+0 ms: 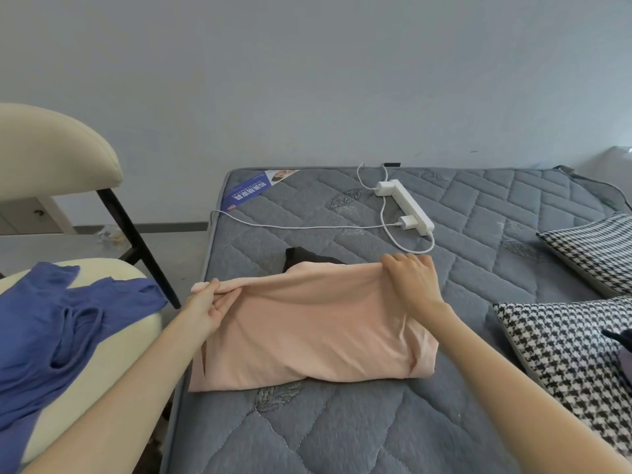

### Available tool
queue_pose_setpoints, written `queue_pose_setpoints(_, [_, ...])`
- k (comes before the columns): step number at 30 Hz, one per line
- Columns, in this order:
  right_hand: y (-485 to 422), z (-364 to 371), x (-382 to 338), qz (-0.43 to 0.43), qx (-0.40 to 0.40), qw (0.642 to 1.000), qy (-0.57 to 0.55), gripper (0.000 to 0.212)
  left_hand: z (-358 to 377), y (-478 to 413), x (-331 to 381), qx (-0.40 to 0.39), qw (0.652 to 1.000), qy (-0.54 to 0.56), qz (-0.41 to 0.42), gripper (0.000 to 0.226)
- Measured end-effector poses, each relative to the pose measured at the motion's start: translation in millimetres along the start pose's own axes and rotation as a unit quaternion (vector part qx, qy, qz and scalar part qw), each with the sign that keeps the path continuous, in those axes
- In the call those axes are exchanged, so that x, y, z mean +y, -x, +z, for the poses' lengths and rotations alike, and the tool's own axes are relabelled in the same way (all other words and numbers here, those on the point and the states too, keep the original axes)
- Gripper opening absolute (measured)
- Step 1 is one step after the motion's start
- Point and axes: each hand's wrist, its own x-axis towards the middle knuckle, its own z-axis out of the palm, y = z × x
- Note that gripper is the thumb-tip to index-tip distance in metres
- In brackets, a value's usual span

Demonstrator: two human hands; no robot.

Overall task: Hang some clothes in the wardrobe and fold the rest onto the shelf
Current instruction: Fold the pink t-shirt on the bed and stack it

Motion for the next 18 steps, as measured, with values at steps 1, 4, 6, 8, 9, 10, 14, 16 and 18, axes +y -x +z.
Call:
queue_pose_setpoints(1, [-6.7,3.2,-0.2,0.012,-0.018,1.0,0.005,0.02,1.7,-4.9,0.9,-0.014,1.0,0.002,0.001,0.017])
queue_pose_setpoints(4, [-13.4,23.9,-5.7,0.078,0.029,0.995,-0.048,0.026,2.0,-11.4,-4.4,-0.091,0.99,-0.102,0.043,0.039])
queue_pose_setpoints(6, [-7.6,34.2,-18.7,0.122,0.069,0.987,-0.081,0.038,0.1,-7.1,-19.1,-0.141,0.922,-0.327,0.15,0.042])
queue_pose_setpoints(8, [9.2,37.7,-45.3,0.085,0.063,0.989,-0.107,0.047,-1.1,-2.0,-45.9,-0.208,0.794,-0.511,0.257,0.044])
queue_pose_setpoints(9, [18.2,42.1,-61.6,0.05,0.045,0.988,-0.136,0.051,1.0,-0.4,-63.2,-0.243,0.732,-0.571,0.28,0.047])
queue_pose_setpoints(10, [27.3,45.7,-77.6,0.012,0.015,0.987,-0.161,0.055,3.7,1.6,-80.0,-0.258,0.677,-0.624,0.292,0.051])
queue_pose_setpoints(14, [42.8,71.9,-95.3,-0.015,-0.087,0.98,-0.177,0.05,6.7,-0.7,-113.8,-0.201,0.547,-0.758,0.294,0.052])
queue_pose_setpoints(16, [44.2,85.7,-67.9,0.036,-0.148,0.974,-0.17,0.05,-12.3,-12.2,-116.9,-0.167,0.559,-0.763,0.278,0.051])
queue_pose_setpoints(18, [49.1,91.2,-37.3,0.089,-0.171,0.968,-0.159,0.052,-39.9,-22.5,-115.8,-0.135,0.584,-0.754,0.27,0.055])
